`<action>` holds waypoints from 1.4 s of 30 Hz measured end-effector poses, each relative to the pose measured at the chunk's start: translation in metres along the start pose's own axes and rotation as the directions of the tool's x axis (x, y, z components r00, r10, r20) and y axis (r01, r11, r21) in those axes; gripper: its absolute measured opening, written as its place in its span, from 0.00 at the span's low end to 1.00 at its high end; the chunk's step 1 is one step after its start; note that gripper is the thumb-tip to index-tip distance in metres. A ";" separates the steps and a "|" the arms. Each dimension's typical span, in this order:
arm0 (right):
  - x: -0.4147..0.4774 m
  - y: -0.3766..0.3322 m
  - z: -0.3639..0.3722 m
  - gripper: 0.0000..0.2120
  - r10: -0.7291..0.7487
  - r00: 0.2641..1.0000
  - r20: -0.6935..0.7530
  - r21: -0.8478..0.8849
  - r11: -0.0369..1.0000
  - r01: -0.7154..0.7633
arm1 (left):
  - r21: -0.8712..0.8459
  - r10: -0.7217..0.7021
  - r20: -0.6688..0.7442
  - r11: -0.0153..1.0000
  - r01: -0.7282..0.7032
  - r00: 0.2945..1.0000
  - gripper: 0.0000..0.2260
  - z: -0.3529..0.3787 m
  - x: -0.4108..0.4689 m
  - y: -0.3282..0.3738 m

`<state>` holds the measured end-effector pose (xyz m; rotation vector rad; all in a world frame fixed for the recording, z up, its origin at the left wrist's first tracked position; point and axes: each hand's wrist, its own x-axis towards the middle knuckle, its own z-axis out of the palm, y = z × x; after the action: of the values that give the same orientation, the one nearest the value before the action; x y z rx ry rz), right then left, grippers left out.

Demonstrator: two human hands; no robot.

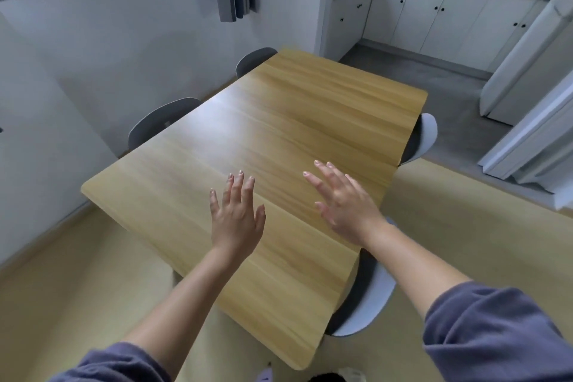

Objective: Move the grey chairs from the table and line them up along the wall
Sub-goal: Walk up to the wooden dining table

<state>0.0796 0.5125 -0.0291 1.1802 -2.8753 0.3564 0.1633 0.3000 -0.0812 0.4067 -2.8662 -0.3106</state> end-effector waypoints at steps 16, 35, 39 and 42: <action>0.000 0.184 -0.019 0.28 -0.200 0.971 0.130 0.103 0.977 0.187 | -0.011 -0.279 0.032 0.960 0.280 0.960 0.27 0.052 0.015 0.150; -0.022 0.297 0.035 0.29 -0.594 0.619 0.514 0.213 0.787 0.579 | 0.083 -0.732 0.181 0.676 0.732 0.656 0.30 0.131 -0.076 0.344; -0.038 0.305 0.053 0.28 -0.546 0.492 0.678 0.154 0.761 0.631 | 0.188 -0.732 0.414 0.651 0.735 0.542 0.31 0.152 -0.093 0.357; -0.047 0.306 0.066 0.29 -0.465 0.409 0.785 0.030 0.688 0.725 | 0.272 -0.715 0.548 0.643 0.716 0.434 0.29 0.165 -0.107 0.355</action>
<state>-0.0946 0.7412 -0.1608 2.6276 -2.4512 -0.7986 0.1335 0.6940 -0.1742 1.8917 -3.0717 -0.7006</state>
